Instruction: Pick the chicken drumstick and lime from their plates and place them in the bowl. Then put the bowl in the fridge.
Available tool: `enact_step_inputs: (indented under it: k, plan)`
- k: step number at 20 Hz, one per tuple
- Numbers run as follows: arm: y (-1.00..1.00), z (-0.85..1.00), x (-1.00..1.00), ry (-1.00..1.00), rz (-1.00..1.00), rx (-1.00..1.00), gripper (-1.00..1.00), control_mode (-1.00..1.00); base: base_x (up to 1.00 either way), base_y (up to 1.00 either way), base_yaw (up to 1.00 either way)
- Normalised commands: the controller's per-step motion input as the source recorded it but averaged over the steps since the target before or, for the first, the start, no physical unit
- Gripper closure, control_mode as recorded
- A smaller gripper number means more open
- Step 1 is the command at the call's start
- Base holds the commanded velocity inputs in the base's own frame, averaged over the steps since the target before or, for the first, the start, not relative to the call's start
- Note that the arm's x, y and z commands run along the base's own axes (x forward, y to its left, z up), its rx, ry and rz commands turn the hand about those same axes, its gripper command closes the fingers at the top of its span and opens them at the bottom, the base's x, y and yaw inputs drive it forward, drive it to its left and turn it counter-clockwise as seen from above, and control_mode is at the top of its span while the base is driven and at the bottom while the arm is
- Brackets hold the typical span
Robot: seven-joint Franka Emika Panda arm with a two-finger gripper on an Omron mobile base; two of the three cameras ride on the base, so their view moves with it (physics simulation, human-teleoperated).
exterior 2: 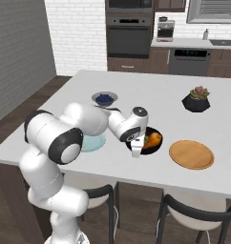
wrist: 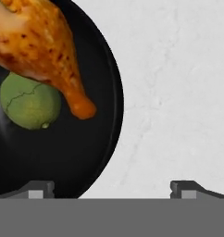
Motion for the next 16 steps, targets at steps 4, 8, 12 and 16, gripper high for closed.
enact_step_inputs:
  k: [4,8,12,16]
  plan:
    - [-0.11,-0.14,0.21,0.04,0.05,0.00,-1.00,-1.00,0.00,0.00,0.00]
    - [-0.02,-0.31,0.01,0.03,0.01,0.00,-1.00,-1.00,0.00,0.00,0.00]
    - [0.00,-0.32,0.00,0.05,0.00,0.00,-1.00,-1.00,0.00,0.00,0.00]
    - [0.00,-0.29,0.04,0.05,0.00,0.00,-1.00,-1.00,0.00,0.00,0.00]
